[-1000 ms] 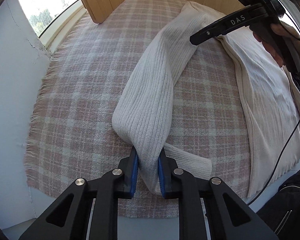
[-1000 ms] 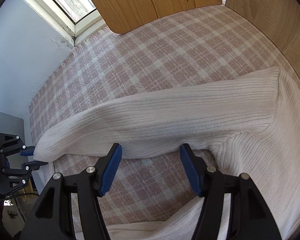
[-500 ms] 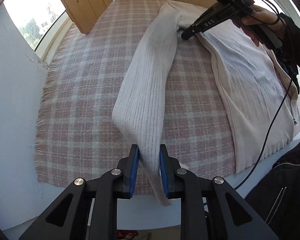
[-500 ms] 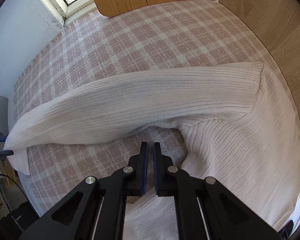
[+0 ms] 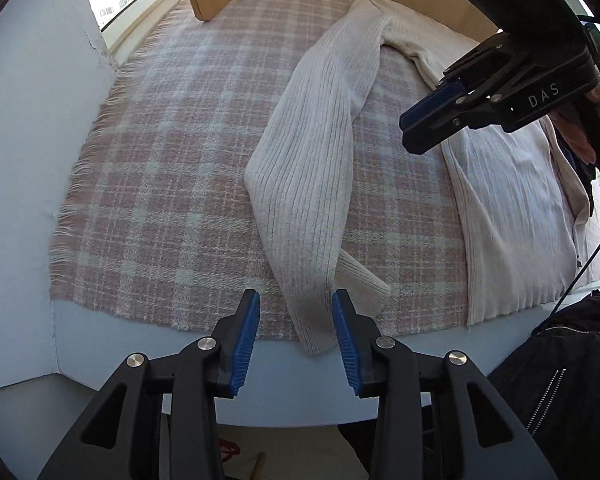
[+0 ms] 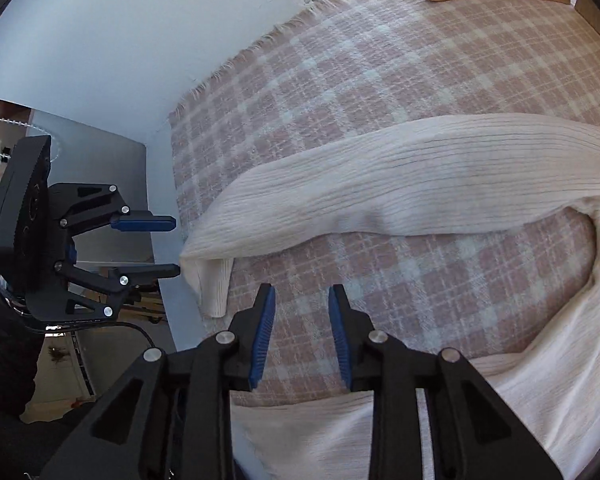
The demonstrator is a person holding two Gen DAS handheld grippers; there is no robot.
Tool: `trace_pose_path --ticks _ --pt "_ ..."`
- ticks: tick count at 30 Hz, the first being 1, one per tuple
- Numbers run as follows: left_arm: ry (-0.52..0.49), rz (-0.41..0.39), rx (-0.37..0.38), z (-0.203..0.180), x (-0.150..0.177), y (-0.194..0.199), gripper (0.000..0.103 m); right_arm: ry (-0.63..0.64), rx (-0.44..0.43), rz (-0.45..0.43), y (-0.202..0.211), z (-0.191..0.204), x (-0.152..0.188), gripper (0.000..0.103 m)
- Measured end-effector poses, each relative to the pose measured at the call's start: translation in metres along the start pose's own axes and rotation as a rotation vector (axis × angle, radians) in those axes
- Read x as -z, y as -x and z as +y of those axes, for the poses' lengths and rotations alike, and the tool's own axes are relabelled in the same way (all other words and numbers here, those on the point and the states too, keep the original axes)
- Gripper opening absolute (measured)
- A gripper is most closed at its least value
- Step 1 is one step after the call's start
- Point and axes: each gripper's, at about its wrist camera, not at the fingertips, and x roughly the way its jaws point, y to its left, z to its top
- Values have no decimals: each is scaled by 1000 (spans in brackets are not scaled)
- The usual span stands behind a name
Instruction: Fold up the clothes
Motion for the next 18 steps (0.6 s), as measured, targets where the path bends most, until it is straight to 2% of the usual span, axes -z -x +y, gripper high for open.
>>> trace_pose_path --ticks 2,5,7,8,11,12,14,18 --pt "-10 -5 -1 -4 0 -5 36 -19 -11 -1 -12 7 -3 28" --pt "-30 -20 -24 -11 -1 -11 36 -71 34 5 -26 10 -11 28" --pt "-52 -29 -35 -15 0 -15 29 -62 73 -23 -28 12 -14 28" --pt "-53 -41 -38 -15 1 -15 20 -24 96 -38 -26 16 -12 28" --pt "-8 -85 -43 -4 7 -8 14 156 181 -91 -12 31 -1 29" --pt "5 -105 -55 0 9 -2 13 205 217 -112 -4 31 4 34" --pt "30 -149 -85 8 11 12 10 219 251 -135 11 24 10 43" --pt "-9 -269 -272 6 9 57 8 103 191 -157 27 1 5 43"
